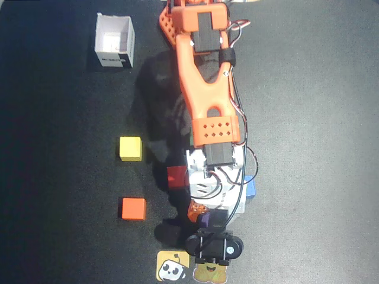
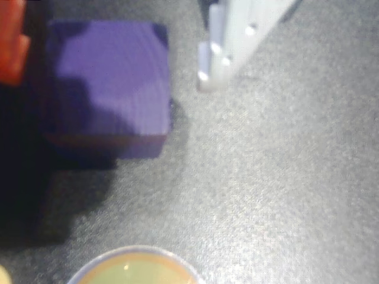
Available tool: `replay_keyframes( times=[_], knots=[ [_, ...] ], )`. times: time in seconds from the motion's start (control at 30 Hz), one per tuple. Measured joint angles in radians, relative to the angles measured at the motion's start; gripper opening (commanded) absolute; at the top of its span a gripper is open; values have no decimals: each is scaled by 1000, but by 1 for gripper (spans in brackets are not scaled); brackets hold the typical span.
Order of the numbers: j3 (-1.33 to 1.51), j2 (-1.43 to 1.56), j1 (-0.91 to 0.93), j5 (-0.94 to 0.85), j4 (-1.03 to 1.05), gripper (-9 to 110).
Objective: Put the purple cube on top of the orange cube.
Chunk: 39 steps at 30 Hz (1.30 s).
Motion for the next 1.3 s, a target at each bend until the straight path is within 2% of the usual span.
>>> replay_keyframes(
  times=[0.33, 0.73, 1.3],
  knots=[
    [-2, -55, 0, 0, -37, 22],
    [-2, -55, 0, 9, -46, 6],
    [0, 2, 52, 15, -2, 8]
  ],
)
